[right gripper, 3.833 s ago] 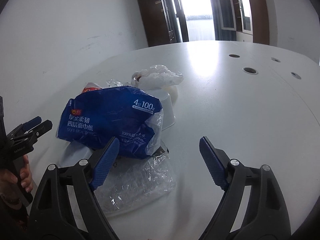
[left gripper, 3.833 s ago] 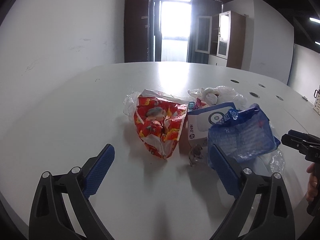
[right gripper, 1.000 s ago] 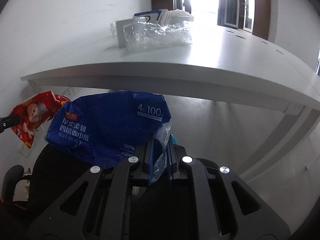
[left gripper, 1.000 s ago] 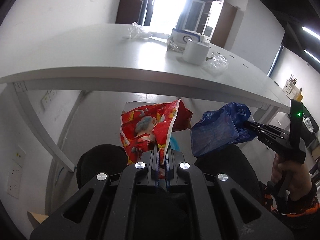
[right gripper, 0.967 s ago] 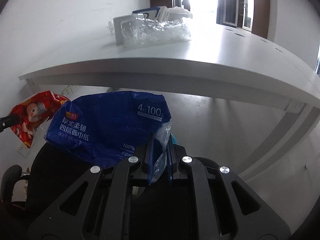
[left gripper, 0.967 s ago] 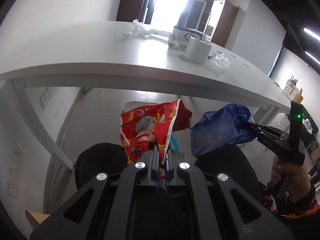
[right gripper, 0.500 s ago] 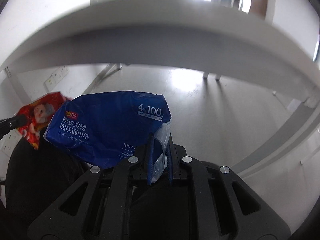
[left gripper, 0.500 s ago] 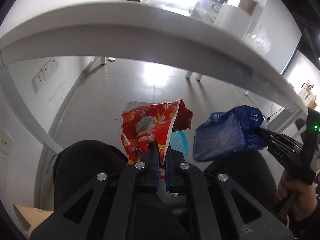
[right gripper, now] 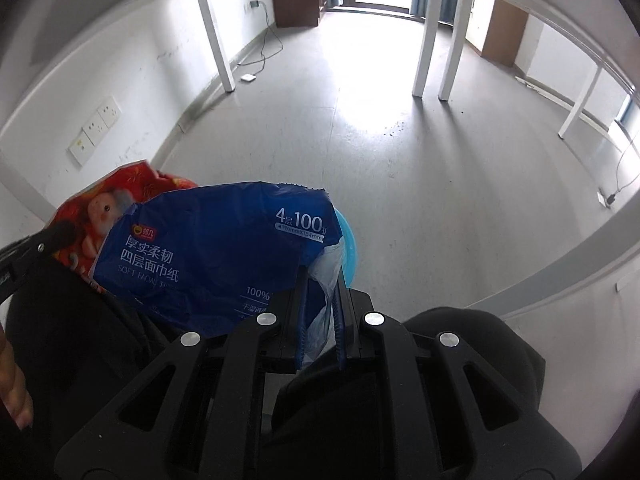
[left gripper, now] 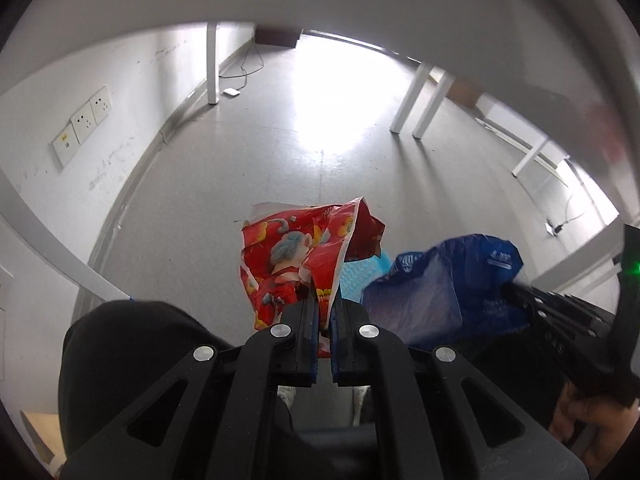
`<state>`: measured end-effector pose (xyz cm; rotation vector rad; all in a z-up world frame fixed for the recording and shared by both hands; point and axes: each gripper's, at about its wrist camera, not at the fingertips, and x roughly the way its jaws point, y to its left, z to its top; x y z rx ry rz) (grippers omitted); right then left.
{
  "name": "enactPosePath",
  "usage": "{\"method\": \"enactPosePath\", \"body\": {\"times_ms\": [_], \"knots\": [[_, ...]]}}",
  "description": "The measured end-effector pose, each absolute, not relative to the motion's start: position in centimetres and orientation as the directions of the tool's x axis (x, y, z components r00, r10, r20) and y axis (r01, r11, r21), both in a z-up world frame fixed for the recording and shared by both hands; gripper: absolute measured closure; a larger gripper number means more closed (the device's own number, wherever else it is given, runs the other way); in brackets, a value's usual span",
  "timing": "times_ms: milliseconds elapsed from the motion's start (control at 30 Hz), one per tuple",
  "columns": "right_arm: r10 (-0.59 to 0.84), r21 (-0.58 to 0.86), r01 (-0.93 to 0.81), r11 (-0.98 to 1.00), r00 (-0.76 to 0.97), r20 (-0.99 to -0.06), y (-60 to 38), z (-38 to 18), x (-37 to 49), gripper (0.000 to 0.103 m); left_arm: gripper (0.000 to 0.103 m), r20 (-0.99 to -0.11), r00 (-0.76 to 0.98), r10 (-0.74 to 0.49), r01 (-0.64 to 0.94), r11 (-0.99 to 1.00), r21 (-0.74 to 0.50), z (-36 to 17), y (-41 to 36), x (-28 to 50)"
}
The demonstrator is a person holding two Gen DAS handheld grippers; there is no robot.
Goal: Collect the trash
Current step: 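Carry the red wrapper and blue bag down over the blue wastebasket with both tools, then open both tools to drop the wrapper and bag into the wastebasket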
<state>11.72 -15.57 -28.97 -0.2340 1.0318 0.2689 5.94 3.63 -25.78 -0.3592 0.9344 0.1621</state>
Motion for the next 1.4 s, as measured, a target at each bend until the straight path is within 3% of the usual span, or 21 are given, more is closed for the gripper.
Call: {"method": "enactPosePath", "body": {"times_ms": [200, 600, 867, 1167, 1400], "knots": [[0.084, -0.076, -0.317, 0.945, 0.462, -0.883, -15.0, -30.3, 13.8, 0.092, 0.100, -0.851, 0.525, 0.008, -0.333, 0.922, -0.197, -28.1, 3.5, 7.4], [-0.005, -0.129, -0.310, 0.942, 0.372, -0.928, -11.7, -34.8, 18.5, 0.092, 0.100, -0.859, 0.511, -0.027, -0.372, 0.894, -0.249, -31.3, 6.1, 11.4], [-0.099, -0.198, -0.310, 0.930, 0.308, -0.946, -10.1, -39.5, 22.1, 0.092, 0.100, -0.891, 0.448, -0.077, -0.376, 0.888, -0.266, -34.7, 6.4, 15.8], [-0.131, -0.170, -0.234, 0.957, 0.174, -0.976, -10.9, -44.7, 26.1, 0.092, 0.100, -0.925, 0.362, -0.117, -0.365, 0.895, -0.256, -38.7, 5.9, 19.6], [-0.149, -0.182, -0.222, 0.958, 0.158, -0.976, -11.0, -45.1, 26.3, 0.090, 0.099, -0.924, 0.340, -0.177, -0.377, 0.874, -0.306, -40.7, 5.9, 20.7]]}}
